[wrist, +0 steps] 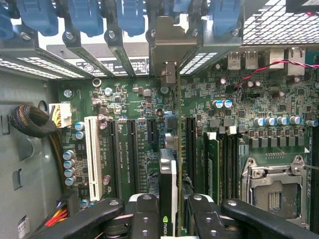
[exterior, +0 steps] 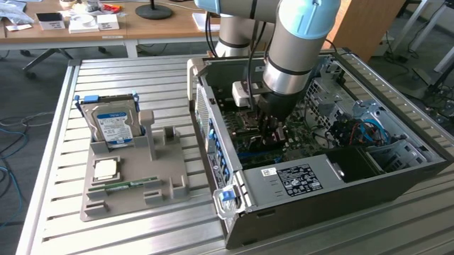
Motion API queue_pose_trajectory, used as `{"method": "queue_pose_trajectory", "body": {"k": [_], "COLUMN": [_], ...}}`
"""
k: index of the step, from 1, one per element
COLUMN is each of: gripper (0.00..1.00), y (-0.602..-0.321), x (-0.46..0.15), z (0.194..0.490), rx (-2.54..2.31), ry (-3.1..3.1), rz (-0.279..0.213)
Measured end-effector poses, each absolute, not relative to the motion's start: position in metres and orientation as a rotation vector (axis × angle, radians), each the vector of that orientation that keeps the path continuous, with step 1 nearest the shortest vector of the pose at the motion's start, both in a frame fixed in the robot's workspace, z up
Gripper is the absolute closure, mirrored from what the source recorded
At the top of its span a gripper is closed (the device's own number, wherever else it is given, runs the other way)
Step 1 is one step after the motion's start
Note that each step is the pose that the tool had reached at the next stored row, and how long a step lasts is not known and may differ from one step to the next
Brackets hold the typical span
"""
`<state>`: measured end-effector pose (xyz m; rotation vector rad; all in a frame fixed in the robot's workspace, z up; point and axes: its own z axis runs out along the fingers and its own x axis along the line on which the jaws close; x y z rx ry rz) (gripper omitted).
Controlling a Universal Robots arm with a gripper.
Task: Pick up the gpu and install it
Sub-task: 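Insert the gpu into the slot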
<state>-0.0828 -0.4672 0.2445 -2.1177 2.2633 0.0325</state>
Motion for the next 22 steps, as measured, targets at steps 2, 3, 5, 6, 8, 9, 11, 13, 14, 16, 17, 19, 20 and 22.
{"method": "queue_pose_trajectory", "body": {"k": [2,3,5,6,8,9,11,13,14,16,17,19,20,22], "gripper": [0.73,0.73,0.73,0.73,0.73,0.73,0.73,0.73,0.73,0.73,0.73,0.73,0.73,0.73], "y": [-0.4672,-0.4672,-0.4672,-0.4672,-0.4672,-0.4672,-0.4672,-0.4672,-0.4672,-0.4672,-0.4672,-0.4672,-0.4672,-0.4671], "x": [-0.0828,-0.0828,-0.0828,-0.0828,-0.0828,-0.0825,-0.0815,-0.0804,-0.0799,-0.0798,-0.0797,-0.0797,-0.0797,-0.08], "z": [0.2445,0.2445,0.2445,0.2445,0.2445,0.2445,0.2445,0.2445,0.2445,0.2445,0.2445,0.2445,0.2445,0.2444], "rx": [-2.118,-2.118,-2.118,-2.118,-2.118,-2.119,-2.12,-2.122,-2.123,-2.123,-2.123,-2.123,-2.123,-2.123], "ry": [2.263,2.263,2.263,2.263,2.264,2.264,2.267,2.269,2.27,2.27,2.27,2.27,2.27,2.27], "rz": [0.033,0.033,0.033,0.032,0.033,0.034,0.039,0.043,0.045,0.046,0.046,0.046,0.046,0.046]}}
